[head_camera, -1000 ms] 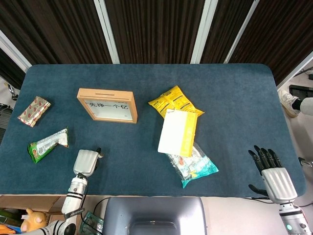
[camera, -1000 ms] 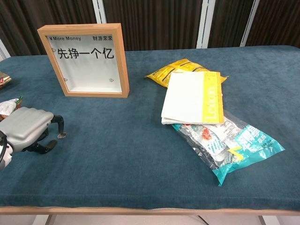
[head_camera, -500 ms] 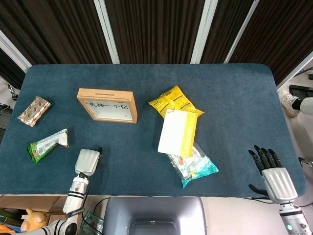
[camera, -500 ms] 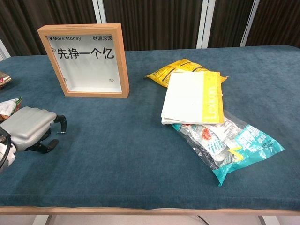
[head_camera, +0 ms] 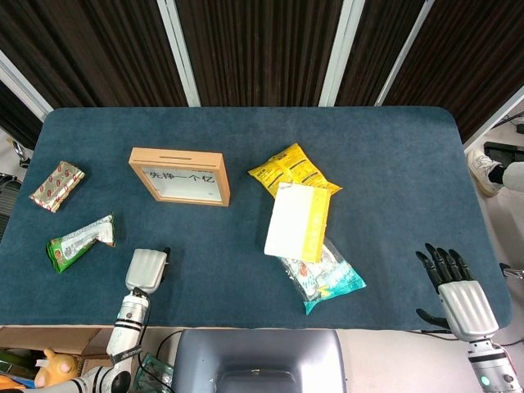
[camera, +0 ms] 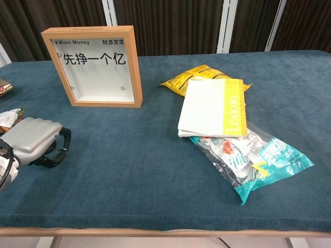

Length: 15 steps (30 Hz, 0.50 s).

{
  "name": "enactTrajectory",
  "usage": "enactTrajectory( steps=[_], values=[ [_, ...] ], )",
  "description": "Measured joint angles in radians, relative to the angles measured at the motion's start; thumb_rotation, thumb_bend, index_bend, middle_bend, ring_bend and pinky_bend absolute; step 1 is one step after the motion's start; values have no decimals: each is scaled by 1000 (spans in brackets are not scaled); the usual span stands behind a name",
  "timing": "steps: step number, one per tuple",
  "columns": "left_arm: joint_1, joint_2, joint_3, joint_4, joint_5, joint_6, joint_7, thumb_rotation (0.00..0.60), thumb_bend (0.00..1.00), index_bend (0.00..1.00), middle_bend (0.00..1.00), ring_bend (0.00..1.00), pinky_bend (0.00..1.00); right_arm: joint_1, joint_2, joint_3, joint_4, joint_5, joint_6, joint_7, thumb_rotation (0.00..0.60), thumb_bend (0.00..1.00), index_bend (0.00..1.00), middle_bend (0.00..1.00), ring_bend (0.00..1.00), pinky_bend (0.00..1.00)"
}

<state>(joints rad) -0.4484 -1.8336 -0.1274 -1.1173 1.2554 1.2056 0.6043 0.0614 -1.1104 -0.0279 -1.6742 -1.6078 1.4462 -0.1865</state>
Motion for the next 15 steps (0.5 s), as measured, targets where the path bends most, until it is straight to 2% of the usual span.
enactTrajectory(
  steps=[3,9,15],
  values=[
    [0,-3,0,7,5,7,-4,600,454,605,1000,1000,1000,0,0,0,0,1,-2,-3,600,170,0,0,0,0],
    [2,-2,5,7,10,13,-7,600,473,608,1000,1000,1000,1,-1,0,-2,5,-6,-9,600,170,0,0,0,0],
    [4,10,7,-17,8,13,1,600,542,595,1000,1000,1000,3,-2,0,-3,7,-9,-14,600,170,0,0,0,0]
  ],
)
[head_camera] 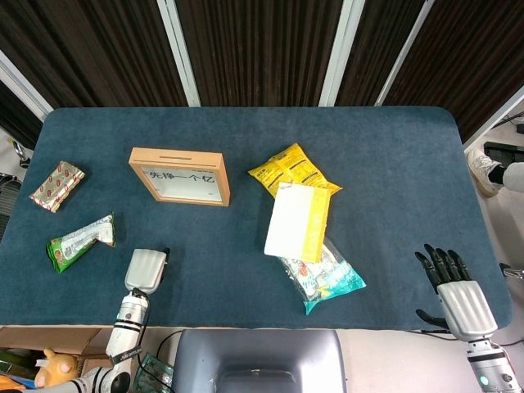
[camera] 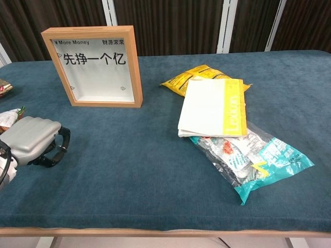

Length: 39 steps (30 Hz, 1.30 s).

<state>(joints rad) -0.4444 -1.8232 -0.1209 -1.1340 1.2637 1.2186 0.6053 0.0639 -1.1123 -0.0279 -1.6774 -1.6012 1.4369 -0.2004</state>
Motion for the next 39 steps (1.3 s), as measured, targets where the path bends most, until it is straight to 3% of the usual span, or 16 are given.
enactTrajectory(
  steps=[5,10,13,19,26,32,39],
  values=[
    [1,20,2,-39,15,2,-45,600,692,640,1000,1000,1000,0,0,0,-1,-1,0,-1,600,170,0,0,0,0],
    [-3,64,-13,-116,40,18,-112,600,707,646,1000,1000,1000,1,1,-1,-1,-1,-2,1,600,171,0,0,0,0],
    [-13,111,-42,-191,49,26,-145,600,705,648,1000,1000,1000,2,3,0,-2,2,-5,5,600,170,0,0,0,0],
    [-52,237,-150,-376,12,5,-176,600,694,653,1000,1000,1000,5,9,2,0,8,-10,21,600,170,0,0,0,0],
    [-128,383,-300,-537,-214,-96,-162,600,690,657,1000,1000,1000,14,15,1,0,15,-29,38,600,171,0,0,0,0],
    [-233,460,-405,-589,-457,-146,-97,600,690,657,1000,1000,1000,22,26,9,1,40,-48,53,600,170,0,0,0,0],
    [-383,515,-461,-574,-654,-172,-10,600,687,658,1000,1000,1000,26,36,19,-1,61,-52,80,600,170,0,0,0,0]
  ],
)
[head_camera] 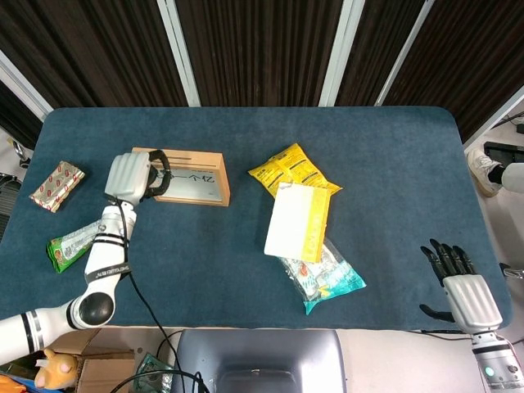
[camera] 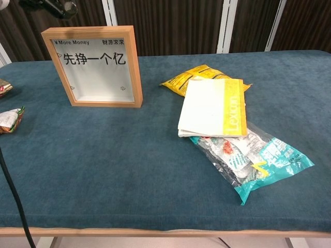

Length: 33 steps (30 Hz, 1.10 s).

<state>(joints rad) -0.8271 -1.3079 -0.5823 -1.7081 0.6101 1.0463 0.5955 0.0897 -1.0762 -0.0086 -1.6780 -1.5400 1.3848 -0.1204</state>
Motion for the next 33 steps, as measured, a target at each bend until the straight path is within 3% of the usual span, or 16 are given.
enactTrajectory(
  steps=[7,17,33],
  values=[
    [-109,-12,21,124,-58,-17,62,600,683,651,1000,1000,1000,-1,10,5,0,8,5,22,600,170,0,0,0,0],
    [-216,-62,116,319,-105,-117,96,600,653,649,1000,1000,1000,-1,16,13,7,28,3,37,600,170,0,0,0,0],
    [-256,-47,181,363,-136,-151,52,600,640,649,1000,1000,1000,1,15,16,6,38,-1,34,600,170,0,0,0,0]
  ],
)
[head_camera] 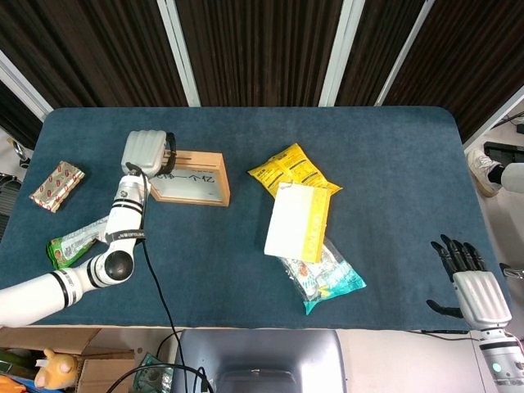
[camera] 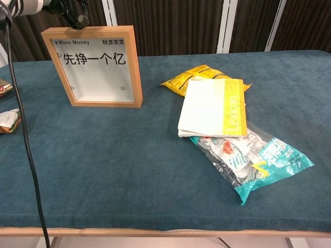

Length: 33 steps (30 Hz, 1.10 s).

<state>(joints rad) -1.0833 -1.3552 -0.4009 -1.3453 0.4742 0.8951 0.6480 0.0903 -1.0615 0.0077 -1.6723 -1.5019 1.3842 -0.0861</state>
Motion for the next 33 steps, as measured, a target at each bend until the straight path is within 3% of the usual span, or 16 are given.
enactTrajectory(
  steps=[14,33],
  values=[
    [-28,-13,51,14,18,23,10,600,632,649,1000,1000,1000,-7,13,1,-1,-5,15,28,600,170,0,0,0,0],
    [-38,-3,76,17,7,16,4,600,617,631,1000,1000,1000,-9,13,3,-3,-1,17,24,600,170,0,0,0,0]
  ],
)
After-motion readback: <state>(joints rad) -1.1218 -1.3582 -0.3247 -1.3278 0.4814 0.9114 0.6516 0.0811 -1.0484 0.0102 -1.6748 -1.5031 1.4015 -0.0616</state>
